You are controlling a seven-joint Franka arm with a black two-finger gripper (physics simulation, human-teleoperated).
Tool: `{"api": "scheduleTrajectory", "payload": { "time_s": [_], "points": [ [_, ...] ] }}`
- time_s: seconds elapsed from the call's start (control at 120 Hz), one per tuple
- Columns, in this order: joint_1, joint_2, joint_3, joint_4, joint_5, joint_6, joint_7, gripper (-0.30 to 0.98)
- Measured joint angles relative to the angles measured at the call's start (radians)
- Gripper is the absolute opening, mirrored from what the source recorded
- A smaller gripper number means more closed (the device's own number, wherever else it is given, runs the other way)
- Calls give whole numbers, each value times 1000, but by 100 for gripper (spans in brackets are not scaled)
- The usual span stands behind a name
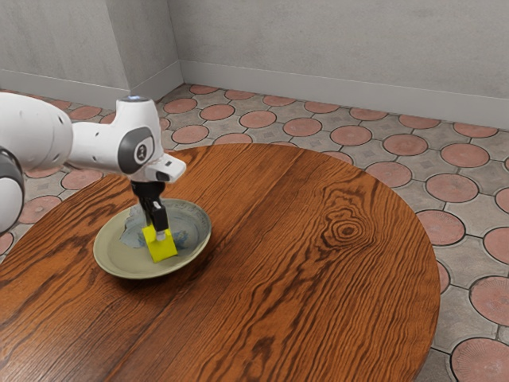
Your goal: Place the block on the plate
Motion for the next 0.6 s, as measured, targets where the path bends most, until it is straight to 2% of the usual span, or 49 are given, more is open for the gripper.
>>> {"api": "scheduleTrajectory", "payload": {
  "time_s": [0.167, 0.35, 0.6],
  "points": [
    [-4, -71, -1, -1, 1, -28, 3, 65],
    [-24, -194, -42, 5, 10, -112, 8, 67],
    [-68, -246, -66, 173, 15, -249, 30, 68]
  ]
}}
